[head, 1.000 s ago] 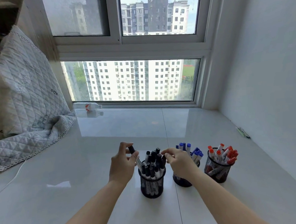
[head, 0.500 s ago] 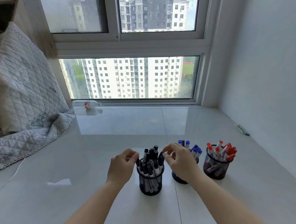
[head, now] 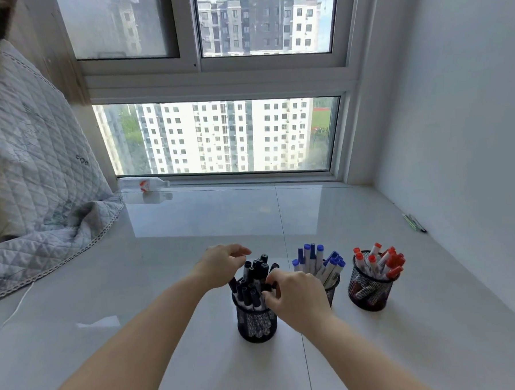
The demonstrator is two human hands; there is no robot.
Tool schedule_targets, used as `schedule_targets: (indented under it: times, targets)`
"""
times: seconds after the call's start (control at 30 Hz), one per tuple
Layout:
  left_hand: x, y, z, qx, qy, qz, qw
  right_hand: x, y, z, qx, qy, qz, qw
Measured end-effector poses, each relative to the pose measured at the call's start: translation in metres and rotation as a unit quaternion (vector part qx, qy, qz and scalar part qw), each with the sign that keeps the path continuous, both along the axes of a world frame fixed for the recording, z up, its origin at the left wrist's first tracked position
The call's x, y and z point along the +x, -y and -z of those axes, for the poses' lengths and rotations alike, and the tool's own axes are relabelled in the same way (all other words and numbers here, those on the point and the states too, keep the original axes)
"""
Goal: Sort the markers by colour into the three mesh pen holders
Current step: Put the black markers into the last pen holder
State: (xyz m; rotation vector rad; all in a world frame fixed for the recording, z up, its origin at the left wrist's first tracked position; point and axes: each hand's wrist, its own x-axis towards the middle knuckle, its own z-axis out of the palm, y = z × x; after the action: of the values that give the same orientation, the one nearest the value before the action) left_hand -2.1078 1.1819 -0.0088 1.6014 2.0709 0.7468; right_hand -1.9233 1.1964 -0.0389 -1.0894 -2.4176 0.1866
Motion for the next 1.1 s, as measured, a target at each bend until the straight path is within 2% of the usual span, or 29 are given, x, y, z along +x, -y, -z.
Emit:
schedule_targets:
  times: [0.07,0.17,0.4,0.47,0.63,0.8,0.93,1.03,1.1]
  targets:
    - [-0.001,-0.005,-0.003,-0.02,-0.026,0.004,0.999,-0.001,-0.001,0.002,0.001,0.016,-0.003,1.0]
    - [-0.001,-0.009,-0.006,-0.045,-0.023,0.022,0.998,0.0,-0.003,0.004,-0.006,0.035,-0.006,0.999]
    - [-0.005,-0.014,0.001,-0.044,-0.032,0.032,0.998,0.006,-0.004,0.008,-0.048,-0.007,-0.007,0.999]
    - [-0.004,-0.013,0.002,-0.057,-0.044,0.039,0.997,0.007,-0.004,0.007,-0.045,-0.032,-0.002,0.998]
    - [-0.003,-0.013,0.0,-0.058,-0.108,0.043,0.992,0.01,-0.007,-0.011,-0.061,-0.17,0.04,0.983]
    - [-0.01,-0.004,-0.011,0.042,-0.059,-0.011,0.997,0.019,-0.019,-0.031,-0.109,-0.259,0.05,0.958]
    - [-0.01,0.004,-0.021,0.18,-0.049,-0.075,0.98,0.025,-0.023,-0.045,-0.12,-0.349,0.067,0.927]
    - [-0.014,0.009,-0.025,0.267,-0.018,-0.161,0.95,0.028,-0.024,-0.051,-0.16,-0.438,0.093,0.88]
    - [-0.016,0.012,-0.025,0.301,0.015,-0.213,0.929,0.028,-0.024,-0.053,-0.218,-0.505,0.105,0.828]
